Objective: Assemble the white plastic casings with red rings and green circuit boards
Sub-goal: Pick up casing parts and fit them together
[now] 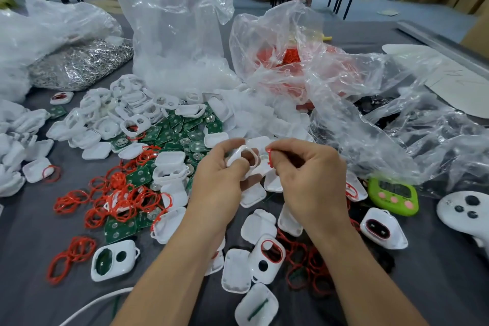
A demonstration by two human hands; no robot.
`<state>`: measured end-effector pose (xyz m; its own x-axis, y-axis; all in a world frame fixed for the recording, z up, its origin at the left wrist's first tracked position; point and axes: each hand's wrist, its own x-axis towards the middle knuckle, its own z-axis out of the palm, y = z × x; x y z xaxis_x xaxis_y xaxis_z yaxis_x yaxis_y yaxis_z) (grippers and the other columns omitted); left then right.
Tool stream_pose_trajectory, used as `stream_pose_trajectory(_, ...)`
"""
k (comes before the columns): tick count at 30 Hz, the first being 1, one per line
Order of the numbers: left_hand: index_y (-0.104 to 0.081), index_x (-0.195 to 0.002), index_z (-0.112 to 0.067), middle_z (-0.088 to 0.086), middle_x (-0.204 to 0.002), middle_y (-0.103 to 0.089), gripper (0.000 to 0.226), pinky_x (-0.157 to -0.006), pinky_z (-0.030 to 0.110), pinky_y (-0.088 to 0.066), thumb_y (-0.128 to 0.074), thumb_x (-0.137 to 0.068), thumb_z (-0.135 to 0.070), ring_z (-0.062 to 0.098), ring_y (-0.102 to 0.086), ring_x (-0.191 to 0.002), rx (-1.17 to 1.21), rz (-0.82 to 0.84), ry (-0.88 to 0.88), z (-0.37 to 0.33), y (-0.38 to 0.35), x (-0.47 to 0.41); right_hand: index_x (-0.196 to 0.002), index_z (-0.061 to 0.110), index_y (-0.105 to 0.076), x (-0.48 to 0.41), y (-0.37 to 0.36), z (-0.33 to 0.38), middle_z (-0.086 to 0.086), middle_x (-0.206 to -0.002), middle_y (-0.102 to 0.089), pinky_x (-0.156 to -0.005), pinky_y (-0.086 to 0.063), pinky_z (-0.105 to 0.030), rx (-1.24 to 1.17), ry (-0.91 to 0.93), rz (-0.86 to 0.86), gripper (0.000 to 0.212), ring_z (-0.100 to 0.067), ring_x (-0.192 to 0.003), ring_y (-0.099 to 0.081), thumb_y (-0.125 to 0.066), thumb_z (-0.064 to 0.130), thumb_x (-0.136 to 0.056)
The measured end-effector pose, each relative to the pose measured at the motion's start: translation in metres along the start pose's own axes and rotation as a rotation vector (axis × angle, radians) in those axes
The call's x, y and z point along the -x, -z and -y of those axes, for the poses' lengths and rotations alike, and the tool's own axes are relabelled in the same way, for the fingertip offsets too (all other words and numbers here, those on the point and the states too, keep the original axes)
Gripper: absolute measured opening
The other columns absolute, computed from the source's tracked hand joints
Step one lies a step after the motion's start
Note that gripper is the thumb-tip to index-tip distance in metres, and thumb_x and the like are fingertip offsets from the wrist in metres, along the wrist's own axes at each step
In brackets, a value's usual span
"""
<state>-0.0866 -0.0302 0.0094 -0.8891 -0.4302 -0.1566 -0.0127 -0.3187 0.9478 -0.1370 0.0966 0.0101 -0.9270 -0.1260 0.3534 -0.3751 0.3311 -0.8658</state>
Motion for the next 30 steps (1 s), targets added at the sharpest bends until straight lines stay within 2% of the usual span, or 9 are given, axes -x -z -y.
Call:
stream_pose_trajectory(2, -0.063, -0.112, -0.011, 0.01, -0.101, -0.075, 0.021, -0.073, 0.028, -0.062, -0.056, -0.099, 0.004, 0.018, -0.076, -0.091, -0.02, 0.014, -0.002, 0.0021, 0.0005, 0.0, -0.095, 0.024, -0.082, 0.0008, -0.0002, -0.0006, 0.017, -0.079, -0.077, -0.074, -0.057, -0.016, 0.06, 0.03, 0.005, 0.012, 0.003, -0.074, -0.071, -0.08, 0.016, -0.087)
stream_pose_trajectory(5, -0.065, -0.107, -0.009, 0.004, -0.071, -0.071, 0.023, -0.072, 0.027, -0.061, -0.057, -0.096, 0.009, 0.019, -0.073, -0.079, -0.025, 0.066, 0.014, 0.0032, -0.0004, 0.0018, -0.089, 0.026, -0.08, 0.0037, -0.0026, 0.0012, 0.015, -0.076, -0.076, -0.073, -0.056, -0.02, 0.137, 0.094, -0.022, 0.009, 0.001, -0.072, -0.071, -0.084, 0.019, -0.084)
stream_pose_trajectory(8, -0.073, -0.11, -0.015, 0.019, -0.086, -0.076, 0.037, -0.079, 0.029, -0.062, -0.058, -0.092, 0.013, 0.023, -0.075, -0.085, -0.042, 0.127, 0.029, 0.001, 0.0006, 0.0027, -0.083, 0.027, -0.078, 0.0047, -0.003, 0.0031, 0.017, -0.072, -0.074, -0.069, -0.057, -0.029, 0.169, 0.121, -0.034, 0.008, -0.003, -0.069, -0.07, -0.083, 0.021, -0.083)
stream_pose_trajectory(12, -0.076, -0.111, -0.02, 0.019, -0.086, -0.077, 0.042, -0.085, 0.032, -0.062, -0.062, -0.09, 0.014, 0.026, -0.075, -0.085, -0.069, 0.13, 0.006, 0.0005, -0.0002, 0.0044, -0.084, 0.029, -0.078, 0.0054, -0.0026, 0.0031, 0.017, -0.071, -0.073, -0.068, -0.058, -0.033, 0.177, 0.124, -0.04, 0.006, -0.006, -0.067, -0.069, -0.081, 0.024, -0.084)
stream_pose_trajectory(17, -0.074, -0.108, -0.014, 0.018, -0.09, -0.079, 0.035, -0.072, 0.022, -0.06, -0.062, -0.091, 0.013, 0.024, -0.078, -0.083, -0.032, 0.092, -0.015, 0.0006, -0.0012, 0.0044, -0.091, 0.03, -0.078, 0.0068, -0.0042, 0.0028, 0.024, -0.089, -0.072, -0.067, -0.054, -0.019, 0.152, 0.177, -0.023, 0.009, -0.001, -0.071, -0.07, -0.076, 0.025, -0.084)
stream_pose_trajectory(21, -0.073, -0.112, -0.015, 0.014, -0.092, -0.079, 0.036, -0.075, 0.022, -0.06, -0.059, -0.094, 0.012, 0.023, -0.078, -0.086, -0.048, 0.064, -0.044, 0.0008, 0.0015, 0.0018, -0.096, 0.033, -0.08, 0.0055, -0.0019, 0.0007, 0.027, -0.085, -0.074, -0.071, -0.056, -0.013, 0.082, 0.147, 0.115, 0.014, 0.006, -0.074, -0.071, -0.08, 0.026, -0.084)
stream_pose_trajectory(24, -0.073, -0.116, -0.014, 0.014, -0.097, -0.079, 0.046, -0.08, 0.024, -0.06, -0.052, -0.092, 0.017, 0.022, -0.077, -0.094, -0.017, 0.1, -0.007, -0.0006, 0.0039, 0.0003, -0.094, 0.034, -0.08, 0.004, -0.0003, -0.0001, 0.028, -0.082, -0.073, -0.067, -0.053, -0.007, 0.067, 0.14, 0.119, 0.019, 0.006, -0.072, -0.071, -0.086, 0.023, -0.08)
stream_pose_trajectory(27, -0.072, -0.12, -0.011, 0.021, -0.105, -0.077, 0.053, -0.085, 0.027, -0.061, -0.044, -0.089, 0.023, 0.027, -0.075, -0.104, 0.04, 0.168, 0.047, -0.0038, 0.0042, -0.0003, -0.091, 0.034, -0.08, 0.0045, -0.0016, 0.0008, 0.029, -0.079, -0.072, -0.065, -0.053, -0.009, 0.077, 0.123, 0.07, 0.015, 0.006, -0.069, -0.07, -0.087, 0.026, -0.081)
stream_pose_trajectory(30, -0.071, -0.114, -0.013, 0.019, -0.105, -0.077, 0.051, -0.081, 0.024, -0.061, -0.044, -0.091, 0.024, 0.027, -0.075, -0.1, 0.041, 0.157, 0.05, -0.0033, 0.0019, -0.0004, -0.088, 0.032, -0.081, 0.0059, -0.0043, 0.0029, 0.027, -0.079, -0.072, -0.064, -0.054, -0.011, 0.061, 0.114, 0.022, 0.009, 0.004, -0.067, -0.07, -0.085, 0.026, -0.082)
